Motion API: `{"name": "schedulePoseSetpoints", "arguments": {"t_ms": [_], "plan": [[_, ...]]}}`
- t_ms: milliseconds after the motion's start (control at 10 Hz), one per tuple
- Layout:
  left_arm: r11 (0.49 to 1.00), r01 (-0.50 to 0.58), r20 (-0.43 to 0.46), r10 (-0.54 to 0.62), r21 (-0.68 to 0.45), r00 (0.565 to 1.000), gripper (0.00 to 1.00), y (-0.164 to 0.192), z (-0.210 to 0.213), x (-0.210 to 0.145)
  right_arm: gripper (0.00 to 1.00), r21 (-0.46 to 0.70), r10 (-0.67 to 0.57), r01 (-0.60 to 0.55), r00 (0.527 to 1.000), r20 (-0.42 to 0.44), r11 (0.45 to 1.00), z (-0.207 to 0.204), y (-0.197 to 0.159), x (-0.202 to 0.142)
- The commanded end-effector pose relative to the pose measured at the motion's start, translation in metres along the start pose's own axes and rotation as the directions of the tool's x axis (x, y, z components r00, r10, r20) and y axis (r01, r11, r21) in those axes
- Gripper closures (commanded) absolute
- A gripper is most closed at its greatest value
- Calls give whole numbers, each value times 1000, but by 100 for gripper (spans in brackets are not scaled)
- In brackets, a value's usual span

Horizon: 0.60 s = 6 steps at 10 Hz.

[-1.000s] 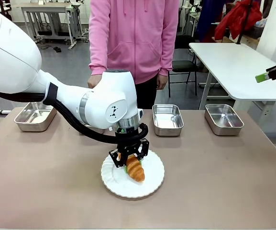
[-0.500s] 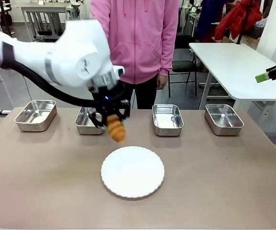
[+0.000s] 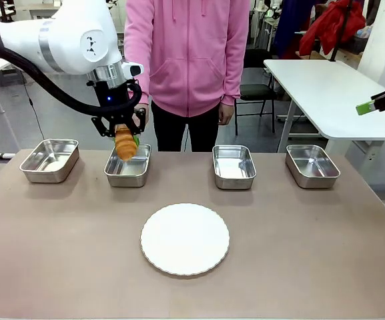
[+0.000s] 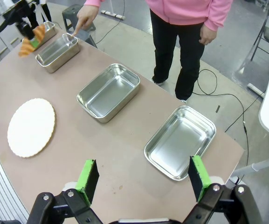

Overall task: Place the bread in the container.
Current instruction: Place the Butter Roll into the Airtight Container indicated by the human.

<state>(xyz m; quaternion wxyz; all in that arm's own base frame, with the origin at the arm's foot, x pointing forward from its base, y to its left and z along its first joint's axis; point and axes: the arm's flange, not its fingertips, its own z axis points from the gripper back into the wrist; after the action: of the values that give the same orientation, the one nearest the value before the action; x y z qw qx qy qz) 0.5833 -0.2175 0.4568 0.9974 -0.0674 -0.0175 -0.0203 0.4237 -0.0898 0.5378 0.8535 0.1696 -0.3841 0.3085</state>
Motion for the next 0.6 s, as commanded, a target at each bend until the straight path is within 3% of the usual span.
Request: {"name": "schedulePoseSetpoints", "arguments": {"t_ms": [0, 300, 500], "plan": [[995, 99, -34, -99, -12, 995, 48, -5, -8, 39, 0, 10, 10, -10, 1000, 24, 1000, 0, -1, 1], [981, 194, -49, -192, 26, 980, 48, 0, -46, 72, 0, 10, 10, -10, 1000, 24, 1000, 0, -1, 1], [982, 180, -75, -176, 55, 982, 48, 10, -55, 74, 0, 10, 10, -10, 1000, 24, 1000, 0, -1, 1]]}}
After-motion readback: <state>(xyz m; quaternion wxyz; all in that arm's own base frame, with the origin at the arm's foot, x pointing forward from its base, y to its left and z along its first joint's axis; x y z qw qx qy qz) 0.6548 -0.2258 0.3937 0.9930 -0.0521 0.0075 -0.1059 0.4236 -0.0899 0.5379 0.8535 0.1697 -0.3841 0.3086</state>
